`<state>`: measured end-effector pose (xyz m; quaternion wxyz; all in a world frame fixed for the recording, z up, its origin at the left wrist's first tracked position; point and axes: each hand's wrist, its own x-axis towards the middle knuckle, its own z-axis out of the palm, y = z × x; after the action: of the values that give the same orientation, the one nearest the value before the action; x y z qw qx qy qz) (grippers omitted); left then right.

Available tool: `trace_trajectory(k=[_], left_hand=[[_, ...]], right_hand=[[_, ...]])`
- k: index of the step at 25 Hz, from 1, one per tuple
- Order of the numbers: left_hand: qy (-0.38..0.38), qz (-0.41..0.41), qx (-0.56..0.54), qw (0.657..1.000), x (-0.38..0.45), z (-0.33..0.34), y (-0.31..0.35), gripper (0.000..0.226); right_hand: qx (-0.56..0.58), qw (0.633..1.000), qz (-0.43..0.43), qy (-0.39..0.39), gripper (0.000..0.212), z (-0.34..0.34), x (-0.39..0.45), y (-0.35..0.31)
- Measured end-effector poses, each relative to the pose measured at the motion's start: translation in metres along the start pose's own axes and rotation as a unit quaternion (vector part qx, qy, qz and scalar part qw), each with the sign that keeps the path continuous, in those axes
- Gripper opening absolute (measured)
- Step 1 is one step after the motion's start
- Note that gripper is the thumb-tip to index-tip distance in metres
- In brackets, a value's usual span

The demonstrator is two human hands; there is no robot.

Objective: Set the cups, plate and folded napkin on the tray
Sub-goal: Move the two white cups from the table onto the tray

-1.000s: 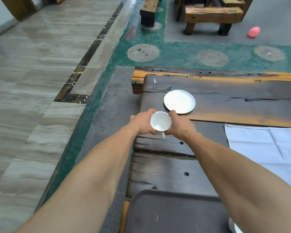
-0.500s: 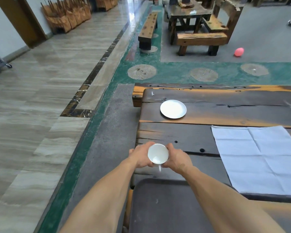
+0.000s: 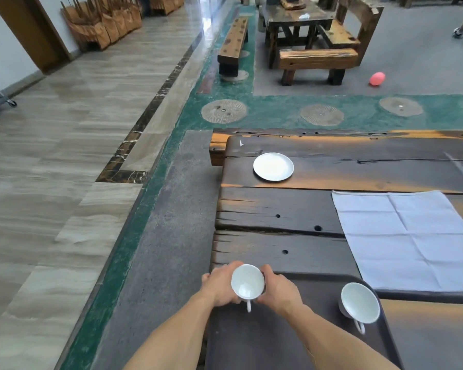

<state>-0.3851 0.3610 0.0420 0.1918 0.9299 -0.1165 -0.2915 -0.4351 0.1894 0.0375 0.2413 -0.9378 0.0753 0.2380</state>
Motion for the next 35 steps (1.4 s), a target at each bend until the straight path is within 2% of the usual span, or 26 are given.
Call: trace_trajectory(k=[7,18,26,35], left_hand=[[0.002,0.002,-0.009,1.0,-0.014,0.025,-0.011,0.084],[0.031,0.013,0.01,0.999,-0.025,0.041,-0.024,0.081],[0.023,0.02,0.001,1.0,-0.021,0.04,-0.025,0.081],[0.023,0.001,0.037,0.999,-0.023,0.042,-0.023,0.072]], right_hand=[[0.006,1.0,0.017,-0.003,0.051,0.024,-0.012,0.006],[0.003,1.0,0.006,0.008,0.05,0.045,-0.02,0.005],[0.002,1.0,0.004,0.024,0.051,0.048,-0.017,0.007],[-0.011,0.999,0.037,0.028,0.045,0.051,-0.025,0.006]])
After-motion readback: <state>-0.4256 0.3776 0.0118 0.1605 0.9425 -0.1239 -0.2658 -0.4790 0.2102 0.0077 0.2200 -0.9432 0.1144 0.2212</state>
